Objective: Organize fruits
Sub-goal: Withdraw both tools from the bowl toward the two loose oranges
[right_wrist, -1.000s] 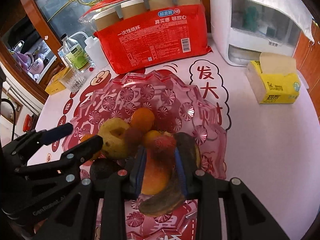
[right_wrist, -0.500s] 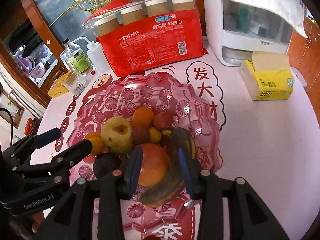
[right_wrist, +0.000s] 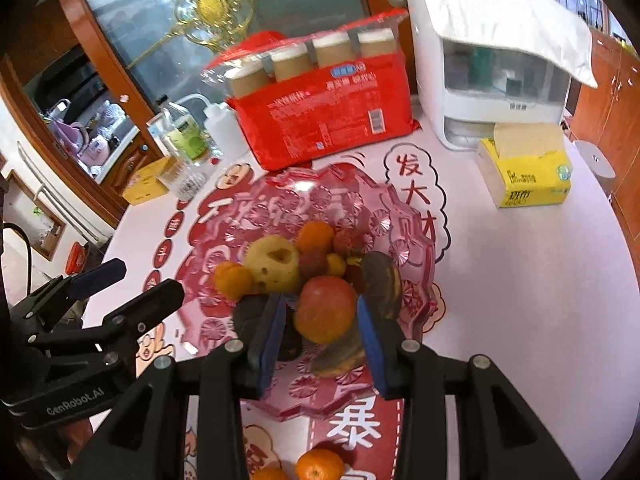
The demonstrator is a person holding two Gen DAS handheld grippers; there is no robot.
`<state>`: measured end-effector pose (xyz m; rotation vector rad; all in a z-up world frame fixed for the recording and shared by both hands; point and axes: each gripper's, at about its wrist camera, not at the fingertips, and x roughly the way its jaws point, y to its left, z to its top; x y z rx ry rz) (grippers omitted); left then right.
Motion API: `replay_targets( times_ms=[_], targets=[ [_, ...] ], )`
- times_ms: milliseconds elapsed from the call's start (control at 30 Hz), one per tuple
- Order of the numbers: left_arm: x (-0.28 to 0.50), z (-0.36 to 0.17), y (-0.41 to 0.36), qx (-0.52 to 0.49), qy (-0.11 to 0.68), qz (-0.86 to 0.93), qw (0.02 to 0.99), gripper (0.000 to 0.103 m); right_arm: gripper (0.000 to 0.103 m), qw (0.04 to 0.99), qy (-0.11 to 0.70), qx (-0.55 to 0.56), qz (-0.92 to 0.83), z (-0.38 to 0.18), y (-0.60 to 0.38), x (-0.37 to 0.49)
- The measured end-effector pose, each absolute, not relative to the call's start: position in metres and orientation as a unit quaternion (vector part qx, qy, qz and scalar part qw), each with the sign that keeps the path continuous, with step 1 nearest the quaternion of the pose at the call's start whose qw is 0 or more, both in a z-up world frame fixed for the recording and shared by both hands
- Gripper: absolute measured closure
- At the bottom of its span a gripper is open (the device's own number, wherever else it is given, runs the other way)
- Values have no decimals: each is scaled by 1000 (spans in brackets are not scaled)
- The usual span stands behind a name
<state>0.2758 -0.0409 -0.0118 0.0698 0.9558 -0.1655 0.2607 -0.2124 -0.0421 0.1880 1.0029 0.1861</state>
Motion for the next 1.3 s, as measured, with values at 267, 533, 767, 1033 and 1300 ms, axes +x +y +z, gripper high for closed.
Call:
replay_targets(
  times_ms=[267, 533, 767, 1033, 1300],
  targets=[
    [239, 18, -36, 29, 432, -75, 898, 17, 65, 883, 447, 80, 116, -7, -202, 227],
    [196, 24, -30, 21, 418, -73, 905, 15, 63, 891, 433, 50, 128, 5, -194, 186],
    [160, -1, -29, 22, 431, -80, 898, 15, 61, 886, 444, 44, 127, -12, -198, 153],
    [132, -38, -27, 14, 460, -79, 884, 15, 61, 873, 472, 55, 111, -46, -207, 124],
    [115, -91, -30, 16, 506, -77, 859, 15, 61, 859, 501, 62, 88, -80, -218, 108]
  ],
)
